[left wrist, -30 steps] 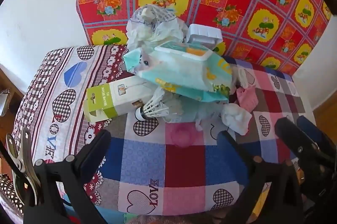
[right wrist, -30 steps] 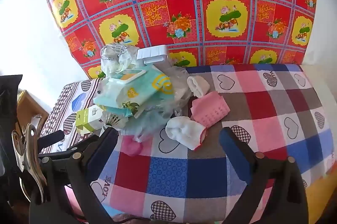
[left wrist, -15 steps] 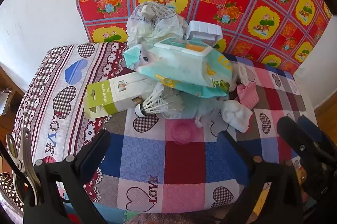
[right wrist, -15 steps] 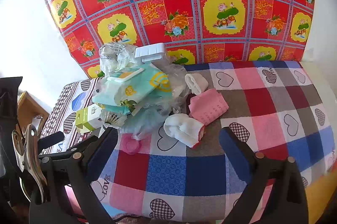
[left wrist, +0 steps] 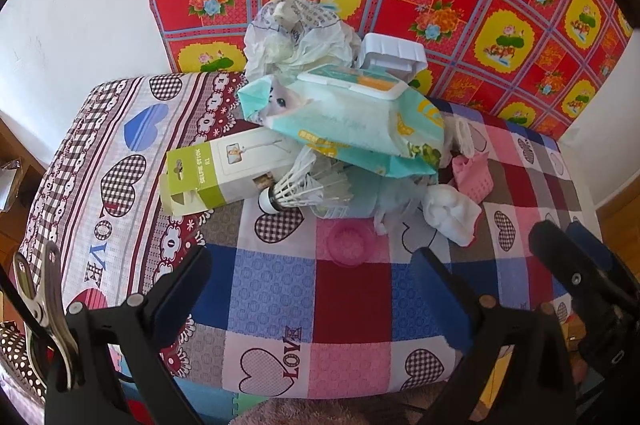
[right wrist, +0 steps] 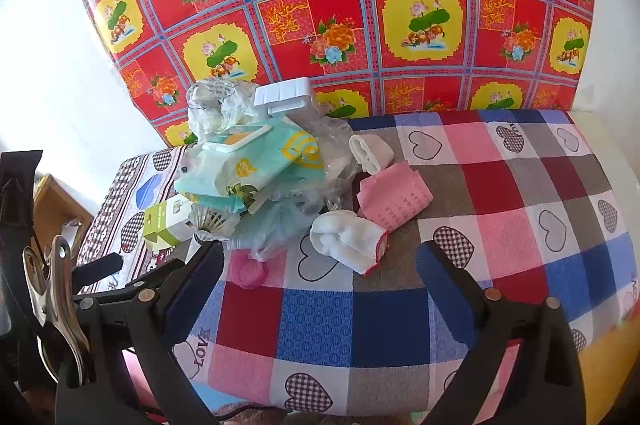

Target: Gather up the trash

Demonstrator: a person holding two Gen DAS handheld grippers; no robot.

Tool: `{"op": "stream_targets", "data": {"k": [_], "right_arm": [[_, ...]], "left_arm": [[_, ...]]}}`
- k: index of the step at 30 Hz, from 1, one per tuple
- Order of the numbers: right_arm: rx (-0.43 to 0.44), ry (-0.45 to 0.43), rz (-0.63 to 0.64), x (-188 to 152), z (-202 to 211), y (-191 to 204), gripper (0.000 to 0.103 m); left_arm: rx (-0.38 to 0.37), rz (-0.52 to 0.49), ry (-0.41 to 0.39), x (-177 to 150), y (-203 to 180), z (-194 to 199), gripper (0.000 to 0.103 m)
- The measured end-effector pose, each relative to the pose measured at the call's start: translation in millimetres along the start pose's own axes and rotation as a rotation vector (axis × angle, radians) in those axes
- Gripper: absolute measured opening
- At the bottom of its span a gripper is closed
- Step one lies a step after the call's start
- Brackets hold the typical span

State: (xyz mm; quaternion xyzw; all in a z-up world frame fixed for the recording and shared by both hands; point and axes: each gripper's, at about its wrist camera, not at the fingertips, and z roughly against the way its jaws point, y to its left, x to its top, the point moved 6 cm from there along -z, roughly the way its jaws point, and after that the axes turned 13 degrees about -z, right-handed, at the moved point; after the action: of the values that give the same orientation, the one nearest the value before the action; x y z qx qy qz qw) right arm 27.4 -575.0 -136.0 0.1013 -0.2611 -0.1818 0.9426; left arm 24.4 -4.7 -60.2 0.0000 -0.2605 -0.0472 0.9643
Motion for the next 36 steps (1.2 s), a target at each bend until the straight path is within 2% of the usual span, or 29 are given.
{"op": "stream_targets", "data": {"k": [36], "right_arm": [[-0.009, 0.015, -0.02, -4.1, -3.0, -4.9, 0.099]], "left_arm": [[0.001, -0.004, 0.017, 3.1, 1.2, -4.2, 0.101]]}}
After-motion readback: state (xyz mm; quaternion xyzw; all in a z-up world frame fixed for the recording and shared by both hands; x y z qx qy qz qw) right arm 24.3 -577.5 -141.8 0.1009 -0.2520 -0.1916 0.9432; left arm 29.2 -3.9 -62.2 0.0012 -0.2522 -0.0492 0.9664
